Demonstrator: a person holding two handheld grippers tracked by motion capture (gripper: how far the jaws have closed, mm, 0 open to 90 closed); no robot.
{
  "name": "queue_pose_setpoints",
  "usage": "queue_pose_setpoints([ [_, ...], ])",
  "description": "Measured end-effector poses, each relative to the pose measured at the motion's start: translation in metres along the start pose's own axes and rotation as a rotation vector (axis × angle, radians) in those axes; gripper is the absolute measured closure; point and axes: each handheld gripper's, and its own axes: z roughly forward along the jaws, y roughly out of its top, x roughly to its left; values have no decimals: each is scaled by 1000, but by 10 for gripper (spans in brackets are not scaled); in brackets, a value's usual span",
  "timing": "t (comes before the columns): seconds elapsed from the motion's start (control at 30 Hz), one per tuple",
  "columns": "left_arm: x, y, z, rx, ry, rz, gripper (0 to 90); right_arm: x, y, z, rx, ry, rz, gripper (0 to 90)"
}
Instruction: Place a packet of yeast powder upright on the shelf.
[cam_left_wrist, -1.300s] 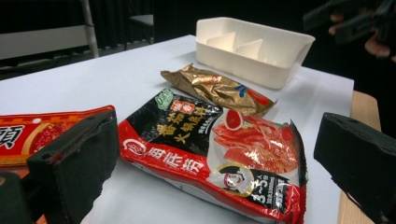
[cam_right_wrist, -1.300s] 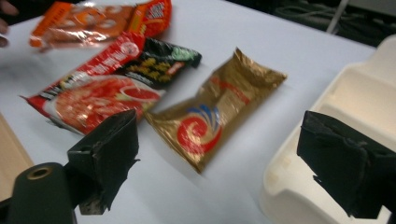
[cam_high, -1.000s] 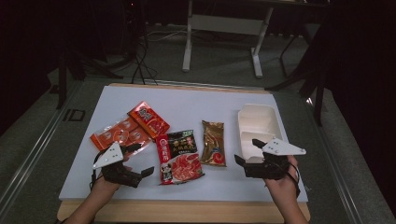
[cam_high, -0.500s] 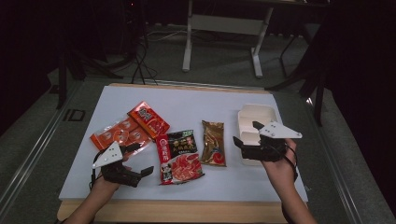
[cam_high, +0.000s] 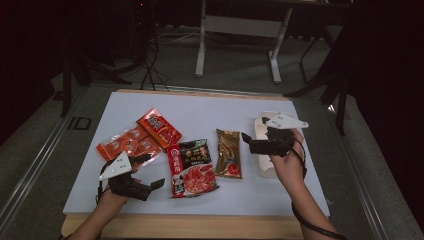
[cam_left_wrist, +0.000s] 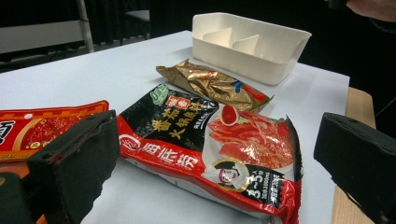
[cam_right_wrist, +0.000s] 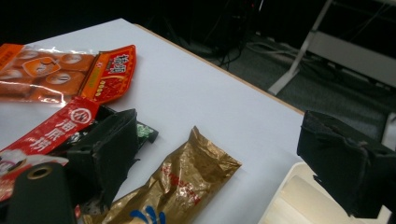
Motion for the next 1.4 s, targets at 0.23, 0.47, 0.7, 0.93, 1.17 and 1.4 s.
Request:
queue_pose_setpoints([
  [0.23, 0, 0, 1, 6, -10, -2, 7, -7, 9, 21, 33, 40, 64, 104],
  [0.47, 0, -1, 2, 11, -16, -3, 7, -16, 10, 46, 83, 50, 140, 102],
  [0.7, 1, -1, 2, 12, -16, -5, 7, -18, 3, 78, 164, 32, 203, 154],
  [0.93, 1, -1, 1, 12, -18, -6, 7, -17, -4, 103, 233, 34, 218, 200],
  [1.17, 1, -1, 2, 17, -19, -7, 7, -17, -6, 123, 295, 36, 221, 228],
  [1.4, 1, -1, 1, 16, -20, -6, 7, -24, -14, 146, 380, 7, 266, 260],
])
